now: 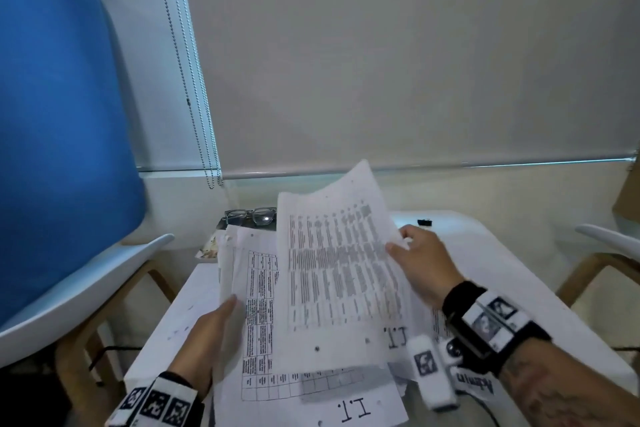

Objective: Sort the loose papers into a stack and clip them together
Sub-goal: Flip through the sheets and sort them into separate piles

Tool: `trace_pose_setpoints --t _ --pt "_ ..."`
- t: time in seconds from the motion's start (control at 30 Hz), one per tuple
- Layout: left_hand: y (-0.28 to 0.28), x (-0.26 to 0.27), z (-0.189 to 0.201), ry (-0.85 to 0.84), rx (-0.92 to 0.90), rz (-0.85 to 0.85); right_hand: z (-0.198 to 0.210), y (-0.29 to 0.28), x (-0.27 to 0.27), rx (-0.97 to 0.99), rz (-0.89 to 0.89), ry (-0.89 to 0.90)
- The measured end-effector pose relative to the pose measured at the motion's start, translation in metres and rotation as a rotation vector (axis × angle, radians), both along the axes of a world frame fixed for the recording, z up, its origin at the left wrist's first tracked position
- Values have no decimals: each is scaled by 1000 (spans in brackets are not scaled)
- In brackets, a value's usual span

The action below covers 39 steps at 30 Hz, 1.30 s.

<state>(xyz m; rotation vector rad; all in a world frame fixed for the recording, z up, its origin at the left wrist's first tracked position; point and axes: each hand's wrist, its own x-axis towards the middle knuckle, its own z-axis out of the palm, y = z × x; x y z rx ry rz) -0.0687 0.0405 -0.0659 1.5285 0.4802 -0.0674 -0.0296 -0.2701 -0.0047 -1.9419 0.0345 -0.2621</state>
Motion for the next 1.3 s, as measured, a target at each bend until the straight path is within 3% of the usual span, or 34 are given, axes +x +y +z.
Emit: trace_pose_setpoints --t 0.07,0.23,0.3,0.37,0.47,0.53,0.6,0.67,0.77,0.83,0.9,1.0,1.17,1.3 --pt "1 -1 4 -20 -84 5 -16 21 -8 -72 42 17" --pt "1 -2 4 -80 8 -51 -34 59 -21 -143 234 62" --pt "0 -2 -2 -89 132 -28 -38 63 -20 -224 323 96" --pt "-1 -4 -7 -125 283 14 -38 60 -18 -208 305 88" --pt "-1 -9 0 -255 259 -29 -33 48 -14 48 227 113" --pt "-1 -13 15 -340 166 -98 -23 38 -11 317 273 250" --pt "-5 -18 40 -446 81 -134 -4 32 -9 468 356 275" --pt "-15 -22 76 -576 49 -179 25 33 -11 481 351 142" --pt "-28 -23 124 -791 54 -197 79 35 -24 292 259 -201" --pt "-35 -21 144 -909 85 -218 109 34 -36 146 193 -352" --pt "-39 -18 155 -955 97 -241 120 31 -39 148 214 -463" --pt "-41 -15 146 -919 109 -251 100 26 -35 194 270 -398" --pt "-39 -9 106 -648 151 -320 38 20 -19 189 363 -170" --pt "-40 -4 96 -586 194 -282 27 27 -9 180 318 -133"
